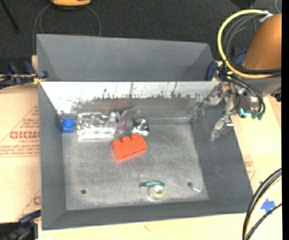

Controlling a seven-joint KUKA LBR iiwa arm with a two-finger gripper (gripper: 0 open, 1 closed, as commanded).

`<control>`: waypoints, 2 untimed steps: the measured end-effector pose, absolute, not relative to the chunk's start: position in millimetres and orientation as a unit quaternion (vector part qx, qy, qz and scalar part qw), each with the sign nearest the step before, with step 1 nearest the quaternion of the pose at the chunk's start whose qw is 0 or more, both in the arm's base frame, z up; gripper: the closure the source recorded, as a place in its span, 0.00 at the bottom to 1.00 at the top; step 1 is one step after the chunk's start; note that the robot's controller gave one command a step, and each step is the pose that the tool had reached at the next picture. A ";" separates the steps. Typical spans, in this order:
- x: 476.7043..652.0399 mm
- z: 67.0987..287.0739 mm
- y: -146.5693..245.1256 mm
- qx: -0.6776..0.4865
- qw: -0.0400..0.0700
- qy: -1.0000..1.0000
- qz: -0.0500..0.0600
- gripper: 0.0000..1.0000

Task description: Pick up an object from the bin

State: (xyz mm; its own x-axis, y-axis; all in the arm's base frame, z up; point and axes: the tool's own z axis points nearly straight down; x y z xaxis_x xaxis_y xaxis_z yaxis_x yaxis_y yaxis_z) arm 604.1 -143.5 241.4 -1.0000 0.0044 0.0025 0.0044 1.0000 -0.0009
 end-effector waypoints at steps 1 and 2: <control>625.5 83.3 -47.3 -0.022 -0.004 -1.000 0.000 0.00; 629.5 101.9 44.6 0.137 -0.004 -0.991 0.000 0.00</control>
Offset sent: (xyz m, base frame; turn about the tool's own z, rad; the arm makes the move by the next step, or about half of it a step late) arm 0.0199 0.1033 -0.1714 0.0378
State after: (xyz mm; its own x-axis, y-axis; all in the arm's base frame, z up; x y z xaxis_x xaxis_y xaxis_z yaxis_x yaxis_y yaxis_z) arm 629.5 44.6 101.9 -0.9622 -0.2723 -0.0079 -0.2723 0.9622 -0.0018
